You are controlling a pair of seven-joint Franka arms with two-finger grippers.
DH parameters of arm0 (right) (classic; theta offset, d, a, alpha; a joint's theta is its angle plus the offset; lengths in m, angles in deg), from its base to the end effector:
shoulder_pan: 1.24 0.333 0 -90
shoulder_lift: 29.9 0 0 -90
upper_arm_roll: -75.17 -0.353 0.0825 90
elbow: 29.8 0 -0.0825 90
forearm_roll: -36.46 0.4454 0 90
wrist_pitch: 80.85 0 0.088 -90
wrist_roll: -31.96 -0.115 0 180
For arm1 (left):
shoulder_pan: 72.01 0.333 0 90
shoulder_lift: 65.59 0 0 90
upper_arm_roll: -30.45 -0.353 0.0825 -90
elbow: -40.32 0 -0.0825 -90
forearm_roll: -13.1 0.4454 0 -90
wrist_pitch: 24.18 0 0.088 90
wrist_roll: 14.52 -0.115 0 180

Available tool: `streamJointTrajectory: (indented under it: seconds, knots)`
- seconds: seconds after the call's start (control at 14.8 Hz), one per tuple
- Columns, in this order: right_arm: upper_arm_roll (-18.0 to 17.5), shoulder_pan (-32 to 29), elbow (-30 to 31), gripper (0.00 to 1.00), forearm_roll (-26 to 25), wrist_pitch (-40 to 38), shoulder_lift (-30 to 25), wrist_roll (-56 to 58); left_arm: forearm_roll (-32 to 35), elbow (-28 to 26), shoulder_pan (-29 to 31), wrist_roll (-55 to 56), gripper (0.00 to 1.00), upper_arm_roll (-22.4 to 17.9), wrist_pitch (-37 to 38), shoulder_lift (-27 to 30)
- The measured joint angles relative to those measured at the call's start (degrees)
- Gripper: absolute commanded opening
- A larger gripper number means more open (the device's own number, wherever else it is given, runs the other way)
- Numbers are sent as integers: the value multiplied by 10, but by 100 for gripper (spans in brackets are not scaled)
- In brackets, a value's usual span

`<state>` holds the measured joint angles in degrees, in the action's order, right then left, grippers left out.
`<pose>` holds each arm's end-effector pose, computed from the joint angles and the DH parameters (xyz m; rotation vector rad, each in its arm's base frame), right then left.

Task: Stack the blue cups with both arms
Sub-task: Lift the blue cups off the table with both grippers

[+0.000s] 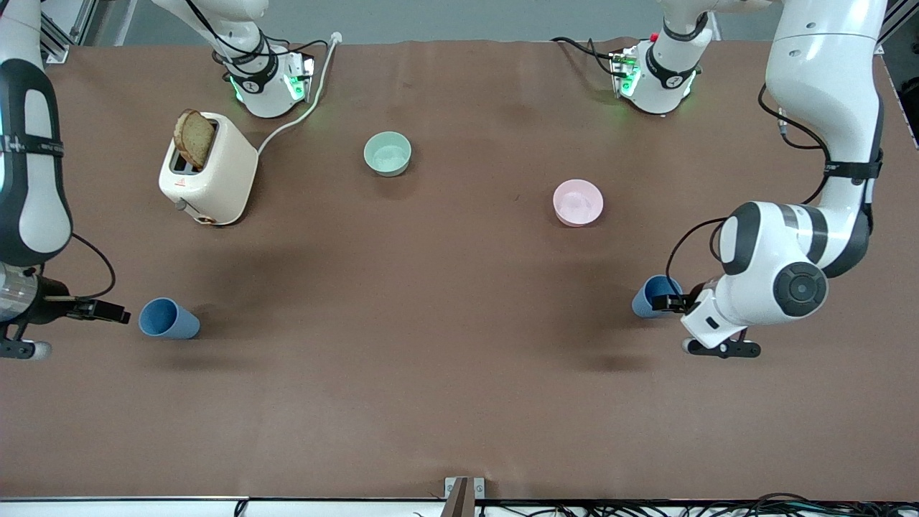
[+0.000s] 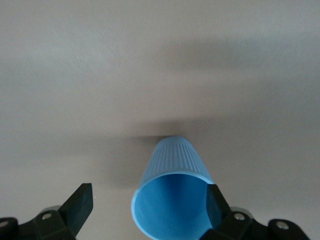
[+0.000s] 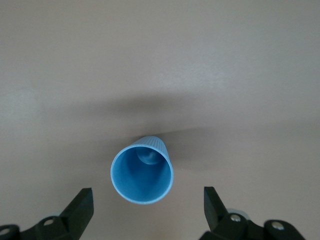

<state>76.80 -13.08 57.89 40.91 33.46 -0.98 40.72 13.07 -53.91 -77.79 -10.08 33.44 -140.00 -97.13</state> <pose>0.7425 -0.1692 0.3581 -3.0735 0.1728 0.0434 0.7234 -0.1077 0.2693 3.1194 -0.1092 -0.2739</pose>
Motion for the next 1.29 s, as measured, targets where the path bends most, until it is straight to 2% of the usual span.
streamJointTrajectory:
  seconds: [0.2,0.34,0.54,0.61,0.74,0.81,0.88,0.95,1.15,1.22,1.29]
  knots:
    - [0,-15,2,82,24,6,37,1,0,-19,1,0,100,0,-1,6]
    - [0,-24,3,71,31,9,60,2,0,-25,1,0,100,0,-1,8]
    - [0,-28,7,45,33,9,77,4,0,-28,1,0,97,0,-1,8]
    - [0,-28,8,30,33,10,79,4,1,-29,1,0,96,0,-1,8]
    - [0,-28,9,10,33,19,80,4,3,-31,3,0,86,-1,-1,8]
    - [0,-28,9,6,34,25,80,4,9,-32,4,0,81,-1,-1,8]
    - [-1,-28,9,5,34,30,80,4,15,-33,4,0,73,-1,-1,8]
    - [-2,-28,9,4,34,33,80,4,17,-33,4,0,57,-1,-1,8]
    - [-4,-28,8,3,36,34,79,4,19,-34,3,0,17,0,-2,8]
    - [-4,-28,7,3,36,34,78,4,19,-34,3,0,7,0,-2,8]
    - [-4,-27,6,3,36,31,75,4,19,-34,3,0,2,0,-2,8]
